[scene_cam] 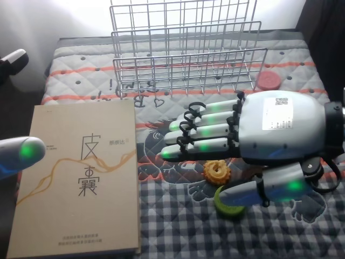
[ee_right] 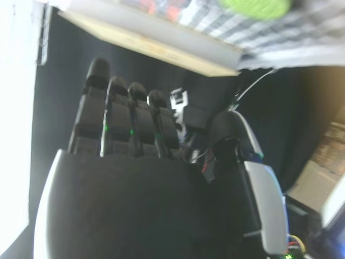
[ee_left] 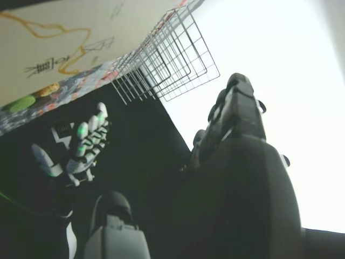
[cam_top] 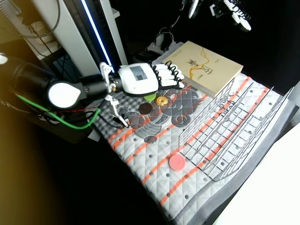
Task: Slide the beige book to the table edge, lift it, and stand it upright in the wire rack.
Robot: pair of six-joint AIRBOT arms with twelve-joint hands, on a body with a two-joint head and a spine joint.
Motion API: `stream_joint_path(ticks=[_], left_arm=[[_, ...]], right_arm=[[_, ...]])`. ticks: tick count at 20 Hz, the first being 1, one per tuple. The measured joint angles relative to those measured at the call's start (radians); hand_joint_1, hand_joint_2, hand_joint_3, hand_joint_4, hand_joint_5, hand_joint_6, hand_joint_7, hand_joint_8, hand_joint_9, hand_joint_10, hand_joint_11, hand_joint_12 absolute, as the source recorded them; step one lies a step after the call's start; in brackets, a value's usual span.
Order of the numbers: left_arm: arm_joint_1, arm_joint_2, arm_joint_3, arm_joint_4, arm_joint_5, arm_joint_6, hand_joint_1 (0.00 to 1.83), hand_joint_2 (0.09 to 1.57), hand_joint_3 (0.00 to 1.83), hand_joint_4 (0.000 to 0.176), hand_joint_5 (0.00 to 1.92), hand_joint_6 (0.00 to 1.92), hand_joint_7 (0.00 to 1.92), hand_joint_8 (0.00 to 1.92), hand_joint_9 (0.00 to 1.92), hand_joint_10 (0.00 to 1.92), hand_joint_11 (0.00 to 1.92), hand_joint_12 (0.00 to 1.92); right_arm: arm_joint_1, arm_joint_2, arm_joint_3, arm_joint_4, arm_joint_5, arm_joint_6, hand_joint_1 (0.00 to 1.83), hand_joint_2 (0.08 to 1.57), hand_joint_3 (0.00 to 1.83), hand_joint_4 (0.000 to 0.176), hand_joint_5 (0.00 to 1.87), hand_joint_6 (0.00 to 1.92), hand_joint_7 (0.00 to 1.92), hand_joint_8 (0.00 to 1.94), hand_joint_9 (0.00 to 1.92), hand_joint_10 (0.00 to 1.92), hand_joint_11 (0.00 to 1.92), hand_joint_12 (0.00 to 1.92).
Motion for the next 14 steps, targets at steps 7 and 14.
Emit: stream_joint_path(ticks=[7,14], left_arm=[[0.002,-0.006,0.006,-0.001,0.0,-0.018,0.29,0.91,0.01,0.176,0.0,0.0,0.0,0.0,0.0,0.0,0.0,0.0],[0.003,-0.013,0.008,0.003,-0.005,-0.047,0.31,0.94,0.01,0.176,0.0,0.0,0.0,0.0,0.0,0.0,0.0,0.0]], right_arm=[[0.015,-0.084,0.047,-0.118,-0.016,0.095,0.0,1.34,0.0,0.0,0.1,0.01,0.08,0.01,0.06,0.01,0.05,0.15],[0.019,-0.122,0.066,-0.167,-0.051,0.116,0.0,1.3,0.0,0.0,0.15,0.0,0.11,0.0,0.08,0.0,0.06,0.14]])
